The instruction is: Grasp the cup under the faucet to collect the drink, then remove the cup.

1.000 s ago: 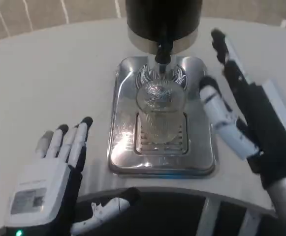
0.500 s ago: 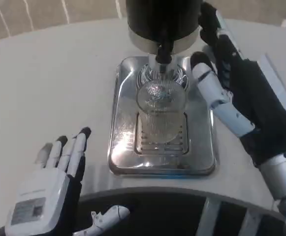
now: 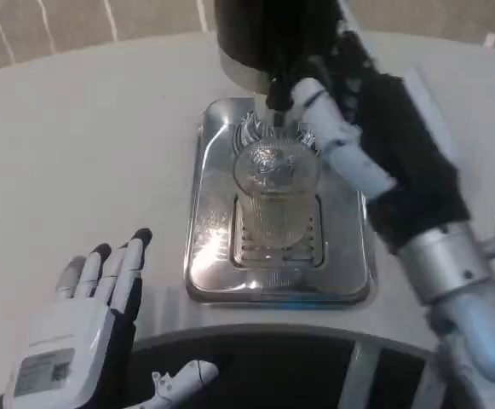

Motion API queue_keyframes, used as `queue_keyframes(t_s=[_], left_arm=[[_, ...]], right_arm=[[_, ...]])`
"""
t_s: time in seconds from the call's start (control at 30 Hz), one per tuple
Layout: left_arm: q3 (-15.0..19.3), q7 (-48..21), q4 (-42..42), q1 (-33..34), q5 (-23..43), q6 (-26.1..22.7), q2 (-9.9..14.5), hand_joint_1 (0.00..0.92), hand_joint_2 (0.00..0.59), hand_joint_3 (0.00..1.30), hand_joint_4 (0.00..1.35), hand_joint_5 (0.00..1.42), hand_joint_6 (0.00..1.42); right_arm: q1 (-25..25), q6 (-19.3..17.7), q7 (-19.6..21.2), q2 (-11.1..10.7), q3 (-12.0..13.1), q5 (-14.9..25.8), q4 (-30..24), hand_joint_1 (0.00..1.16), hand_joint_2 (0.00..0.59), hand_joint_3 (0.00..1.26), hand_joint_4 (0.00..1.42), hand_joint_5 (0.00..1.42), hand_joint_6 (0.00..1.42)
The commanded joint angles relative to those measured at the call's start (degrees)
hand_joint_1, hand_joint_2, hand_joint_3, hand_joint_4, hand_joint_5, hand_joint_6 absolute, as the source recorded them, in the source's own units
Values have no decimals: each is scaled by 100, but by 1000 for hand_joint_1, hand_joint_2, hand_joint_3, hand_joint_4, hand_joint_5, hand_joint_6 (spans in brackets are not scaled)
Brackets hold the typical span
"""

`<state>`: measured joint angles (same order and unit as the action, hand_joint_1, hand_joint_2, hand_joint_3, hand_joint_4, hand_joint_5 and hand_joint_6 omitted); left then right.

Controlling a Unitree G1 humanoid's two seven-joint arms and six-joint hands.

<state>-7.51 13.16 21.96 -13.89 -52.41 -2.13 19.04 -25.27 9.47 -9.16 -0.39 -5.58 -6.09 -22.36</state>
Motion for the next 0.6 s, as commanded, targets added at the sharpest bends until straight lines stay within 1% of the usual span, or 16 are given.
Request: queue_keyframes(t_s=[0.03,0.2,0.27,0.4,0.57,0.6], left_arm=[[70,-26,10,-115,17,28,21,0,122,0,0,0,0],[91,-17,-16,-102,31,37,19,0,123,0,0,0,0],[87,-11,-33,-100,41,42,12,0,123,0,0,0,0],[70,-7,-67,-93,57,50,8,0,124,0,0,0,0],[67,-9,-118,-37,70,44,2,0,124,0,0,0,0],[66,-7,-128,-30,70,43,2,0,124,0,0,0,0]], right_arm=[[-224,-260,14,105,-240,83,285,497,584,0,0,0,0],[-443,-230,-58,65,-334,72,376,495,582,0,0,0,0],[-464,-196,-70,44,-362,66,346,494,582,0,0,0,0],[-495,-84,-104,-79,-425,-18,169,492,580,0,0,0,0],[-508,224,-139,-204,-464,-85,-39,483,579,0,0,0,0],[-491,294,-155,-241,-486,-103,-86,448,579,0,0,0,0]])
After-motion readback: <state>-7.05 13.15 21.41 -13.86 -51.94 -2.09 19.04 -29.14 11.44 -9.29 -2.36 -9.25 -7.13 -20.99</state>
